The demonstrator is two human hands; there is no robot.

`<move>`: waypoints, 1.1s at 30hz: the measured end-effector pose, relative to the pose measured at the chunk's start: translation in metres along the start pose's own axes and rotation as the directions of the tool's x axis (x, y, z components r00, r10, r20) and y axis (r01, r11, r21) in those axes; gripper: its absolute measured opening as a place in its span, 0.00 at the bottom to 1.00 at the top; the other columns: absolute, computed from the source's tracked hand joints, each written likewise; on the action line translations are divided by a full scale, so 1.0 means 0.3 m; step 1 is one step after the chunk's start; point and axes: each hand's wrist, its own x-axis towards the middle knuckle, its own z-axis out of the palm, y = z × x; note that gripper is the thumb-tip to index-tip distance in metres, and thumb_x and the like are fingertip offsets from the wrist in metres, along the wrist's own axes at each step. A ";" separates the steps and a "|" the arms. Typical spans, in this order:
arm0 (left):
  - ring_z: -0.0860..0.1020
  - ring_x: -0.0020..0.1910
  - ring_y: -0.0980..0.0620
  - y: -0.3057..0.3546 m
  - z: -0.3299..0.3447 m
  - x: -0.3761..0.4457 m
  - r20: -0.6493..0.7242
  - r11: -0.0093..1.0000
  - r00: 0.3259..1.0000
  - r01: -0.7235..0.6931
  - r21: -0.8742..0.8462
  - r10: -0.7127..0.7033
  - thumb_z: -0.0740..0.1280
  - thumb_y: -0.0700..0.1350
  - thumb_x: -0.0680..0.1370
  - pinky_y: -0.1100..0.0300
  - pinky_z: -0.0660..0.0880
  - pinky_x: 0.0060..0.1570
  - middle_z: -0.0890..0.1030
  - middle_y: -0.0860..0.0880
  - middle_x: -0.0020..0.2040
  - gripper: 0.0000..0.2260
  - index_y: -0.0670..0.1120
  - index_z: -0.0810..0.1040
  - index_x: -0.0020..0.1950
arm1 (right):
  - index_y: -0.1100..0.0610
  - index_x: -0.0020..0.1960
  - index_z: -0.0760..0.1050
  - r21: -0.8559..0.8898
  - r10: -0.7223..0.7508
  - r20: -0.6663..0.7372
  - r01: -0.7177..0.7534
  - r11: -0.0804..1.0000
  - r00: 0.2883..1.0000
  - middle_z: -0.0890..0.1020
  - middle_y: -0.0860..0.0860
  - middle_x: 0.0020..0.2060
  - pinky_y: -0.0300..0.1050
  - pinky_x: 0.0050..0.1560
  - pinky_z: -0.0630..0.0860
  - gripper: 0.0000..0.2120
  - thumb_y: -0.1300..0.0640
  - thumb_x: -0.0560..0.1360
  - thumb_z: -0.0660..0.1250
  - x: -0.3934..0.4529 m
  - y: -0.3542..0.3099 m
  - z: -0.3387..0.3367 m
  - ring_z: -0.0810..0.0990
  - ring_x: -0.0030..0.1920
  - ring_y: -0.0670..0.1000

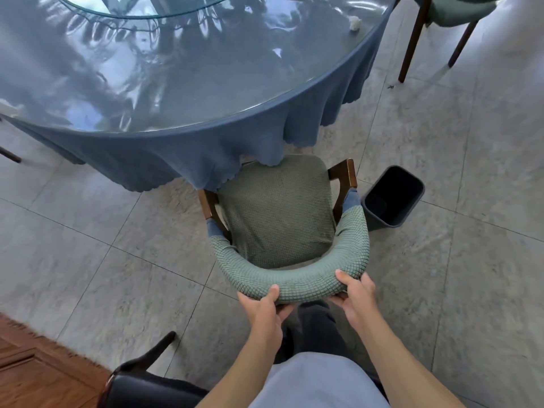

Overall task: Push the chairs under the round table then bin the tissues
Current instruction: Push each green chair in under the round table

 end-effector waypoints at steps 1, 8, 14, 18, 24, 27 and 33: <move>0.77 0.59 0.41 0.008 0.014 0.009 -0.005 1.000 1.000 -0.006 -0.006 0.006 0.67 0.28 0.76 0.46 0.82 0.38 0.71 0.45 0.70 0.37 0.58 0.60 0.76 | 0.58 0.65 0.71 -0.010 0.000 0.010 0.001 1.000 1.000 0.79 0.59 0.58 0.63 0.46 0.82 0.19 0.69 0.76 0.66 0.012 -0.013 0.013 0.80 0.57 0.62; 0.77 0.62 0.40 0.050 0.147 0.061 -0.089 0.996 0.995 -0.044 -0.073 0.038 0.72 0.35 0.76 0.45 0.82 0.47 0.69 0.45 0.72 0.43 0.60 0.50 0.79 | 0.59 0.65 0.71 -0.055 0.029 0.072 -0.025 0.998 0.997 0.80 0.59 0.57 0.62 0.47 0.81 0.17 0.66 0.77 0.67 0.101 -0.129 0.136 0.80 0.57 0.62; 0.75 0.63 0.37 0.124 0.303 0.112 -0.122 0.984 0.992 -0.059 -0.171 0.039 0.70 0.33 0.77 0.41 0.82 0.46 0.67 0.44 0.74 0.42 0.60 0.50 0.79 | 0.61 0.65 0.71 -0.085 0.078 0.156 -0.065 0.994 0.985 0.80 0.61 0.58 0.63 0.49 0.81 0.15 0.66 0.79 0.65 0.190 -0.256 0.246 0.81 0.56 0.63; 0.76 0.63 0.37 0.184 0.386 0.158 -0.135 0.977 0.989 -0.084 -0.196 0.058 0.69 0.32 0.76 0.44 0.83 0.40 0.67 0.43 0.74 0.42 0.59 0.50 0.80 | 0.62 0.67 0.69 -0.113 0.112 0.199 -0.090 0.990 0.974 0.79 0.61 0.59 0.62 0.47 0.81 0.17 0.67 0.79 0.64 0.254 -0.343 0.322 0.81 0.55 0.62; 0.74 0.64 0.34 0.284 0.484 0.223 -0.147 0.973 0.987 -0.101 -0.208 0.071 0.68 0.31 0.76 0.41 0.82 0.40 0.66 0.40 0.74 0.40 0.54 0.52 0.80 | 0.61 0.69 0.67 -0.147 0.149 0.243 -0.116 0.982 0.959 0.77 0.62 0.62 0.69 0.55 0.78 0.19 0.67 0.79 0.63 0.336 -0.432 0.431 0.79 0.58 0.64; 0.74 0.65 0.34 0.331 0.526 0.254 -0.135 0.974 0.988 -0.099 -0.205 0.072 0.68 0.31 0.76 0.38 0.81 0.43 0.65 0.40 0.74 0.39 0.52 0.52 0.79 | 0.61 0.70 0.65 -0.158 0.149 0.247 -0.112 0.981 0.957 0.76 0.63 0.63 0.67 0.52 0.80 0.21 0.67 0.79 0.64 0.367 -0.475 0.488 0.79 0.58 0.65; 0.76 0.62 0.36 0.412 0.607 0.330 -0.138 0.969 0.986 -0.122 -0.214 0.094 0.68 0.30 0.76 0.42 0.83 0.40 0.69 0.39 0.71 0.38 0.51 0.54 0.79 | 0.60 0.71 0.64 -0.180 0.156 0.226 -0.116 0.977 0.962 0.76 0.63 0.62 0.61 0.44 0.82 0.22 0.68 0.79 0.64 0.426 -0.564 0.609 0.79 0.57 0.64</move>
